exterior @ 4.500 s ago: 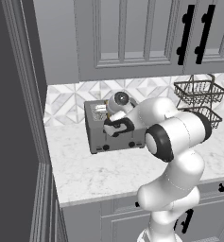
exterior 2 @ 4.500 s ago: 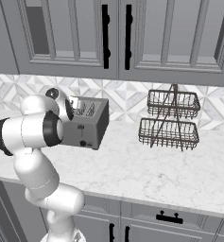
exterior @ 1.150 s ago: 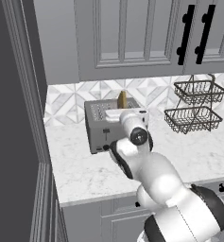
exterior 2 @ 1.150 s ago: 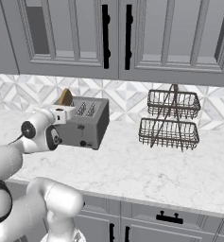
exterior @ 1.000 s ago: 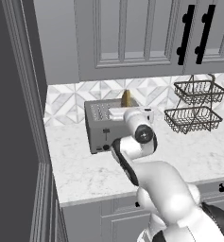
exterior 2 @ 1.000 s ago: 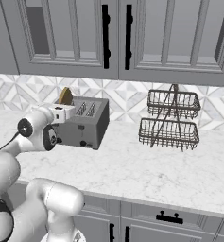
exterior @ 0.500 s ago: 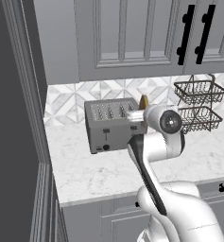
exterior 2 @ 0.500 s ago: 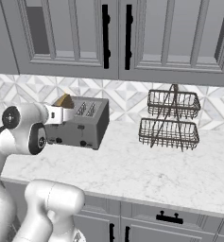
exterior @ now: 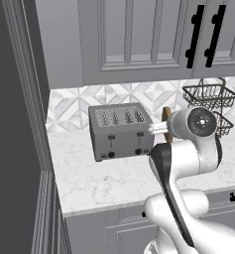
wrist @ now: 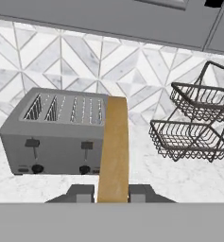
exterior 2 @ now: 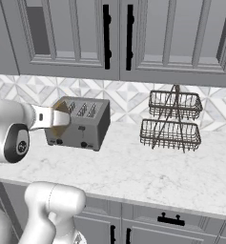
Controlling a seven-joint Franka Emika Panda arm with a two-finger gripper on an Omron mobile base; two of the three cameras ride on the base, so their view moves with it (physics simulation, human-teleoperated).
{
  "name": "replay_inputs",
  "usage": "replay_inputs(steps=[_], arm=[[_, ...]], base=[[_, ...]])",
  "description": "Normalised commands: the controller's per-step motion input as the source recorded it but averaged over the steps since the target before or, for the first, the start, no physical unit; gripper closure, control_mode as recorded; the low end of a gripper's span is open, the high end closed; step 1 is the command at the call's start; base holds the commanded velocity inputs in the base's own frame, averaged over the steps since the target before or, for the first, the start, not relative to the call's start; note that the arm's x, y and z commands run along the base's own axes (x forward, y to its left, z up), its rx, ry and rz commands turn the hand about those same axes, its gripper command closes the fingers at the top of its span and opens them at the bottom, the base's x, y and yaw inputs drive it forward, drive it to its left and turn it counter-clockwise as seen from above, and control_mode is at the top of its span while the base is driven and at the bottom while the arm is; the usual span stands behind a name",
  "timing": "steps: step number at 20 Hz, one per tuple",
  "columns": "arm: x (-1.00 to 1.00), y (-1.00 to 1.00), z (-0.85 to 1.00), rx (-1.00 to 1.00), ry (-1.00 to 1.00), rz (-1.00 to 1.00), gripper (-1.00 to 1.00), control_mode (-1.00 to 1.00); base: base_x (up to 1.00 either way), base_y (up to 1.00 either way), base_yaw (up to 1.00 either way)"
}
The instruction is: Start the toaster. Once the lever pops up, take the bread to the plate on the dining counter.
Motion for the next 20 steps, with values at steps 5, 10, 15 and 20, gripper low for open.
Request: replay_inputs(steps=[5, 10, 15, 20], arm=[[-0.53, -0.53, 0.09, 0.0, 0.03, 0.01, 1.0, -1.0], [-0.05, -0.19, 0.0, 0.0, 0.0, 0.08, 1.0, -1.0], [-0.06, -0.03, 0.0, 0.0, 0.01, 0.05, 1.0, -1.0], [-0.19, 0.0, 0.0, 0.0, 0.0, 0.0, 1.0, -1.0]], base=[[0.0, 0.0, 0.0], [0.0, 0.0, 0.0], [0.0, 0.0, 0.0], [0.0, 0.0, 0.0]])
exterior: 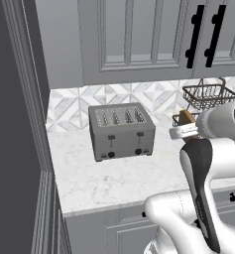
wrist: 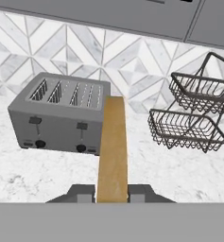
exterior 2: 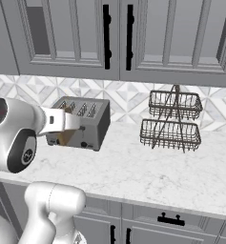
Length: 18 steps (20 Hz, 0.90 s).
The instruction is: Start the toaster. Once the lever pops up, take the bread to the plate on the dining counter.
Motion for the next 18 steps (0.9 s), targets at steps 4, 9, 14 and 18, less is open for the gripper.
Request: replay_inputs(steps=[4, 9, 14, 18], arm=[[-0.04, 0.0, 0.0, 0.0, 0.0, 0.0, 1.0, -1.0], [0.0, 0.0, 0.0, 0.0, 0.0, 0.0, 1.0, 1.0], [0.0, 0.0, 0.0, 0.0, 0.0, 0.0, 1.0, 1.0], [0.0, 0.0, 0.0, 0.0, 0.0, 0.0, 1.0, 1.0]], base=[[0.0, 0.0, 0.0], [-0.13, -0.02, 0.0], [-0.92, -0.63, -0.22], [-0.65, -0.68, -0.53]])
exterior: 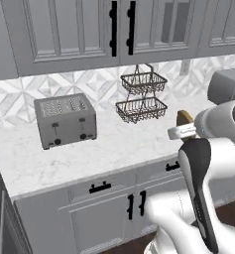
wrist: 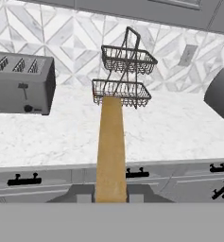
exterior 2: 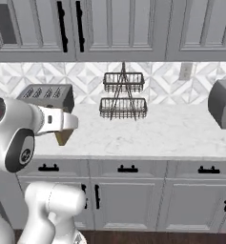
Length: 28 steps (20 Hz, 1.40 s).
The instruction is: Start the toaster. Once the lever pops up, take the bread to the plate on the dining counter.
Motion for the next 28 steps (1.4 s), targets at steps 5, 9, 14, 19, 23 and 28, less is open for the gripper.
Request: replay_inputs(steps=[5, 9, 14, 19, 23, 28], arm=[[0.0, 0.0, 0.0, 0.0, 0.0, 0.0, 1.0, 1.0], [0.0, 0.0, 0.0, 0.0, 0.0, 0.0, 1.0, 1.0], [0.0, 0.0, 0.0, 0.0, 0.0, 0.0, 1.0, 1.0], [0.0, 0.0, 0.0, 0.0, 0.0, 0.0, 1.0, 1.0], [0.0, 0.0, 0.0, 0.0, 0.0, 0.0, 1.0, 1.0], [0.0, 0.0, 0.0, 0.0, 0.0, 0.0, 1.0, 1.0]], base=[[-0.35, -0.52, -0.67], [-0.13, -0.42, -0.78], [-0.07, -0.13, -0.89], [0.0, -0.06, -0.94], [0.0, -0.07, -0.91], [0.04, -0.01, -0.81]])
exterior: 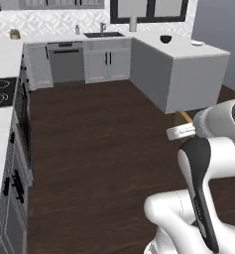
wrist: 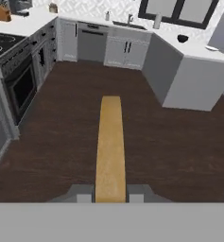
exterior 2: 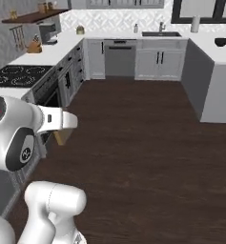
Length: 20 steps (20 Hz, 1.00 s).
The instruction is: Start the toaster. Once the lever pops up, take the bread to the plate on the dining counter.
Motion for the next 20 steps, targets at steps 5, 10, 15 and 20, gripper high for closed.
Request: replay_inputs(steps=[5, 10, 15, 20], arm=[[0.0, 0.0, 0.0, 0.0, 0.0, 0.0, 1.0, 1.0], [0.0, 0.0, 0.0, 0.0, 0.0, 0.0, 1.0, 1.0], [0.0, 0.0, 0.0, 0.0, 0.0, 0.0, 1.0, 1.0], [0.0, 0.0, 0.0, 0.0, 0.0, 0.0, 1.0, 1.0]], base=[[0.23, 0.0, -0.64], [0.51, 0.0, -0.3], [0.93, 0.0, -0.07], [1.0, 0.0, 0.0]])
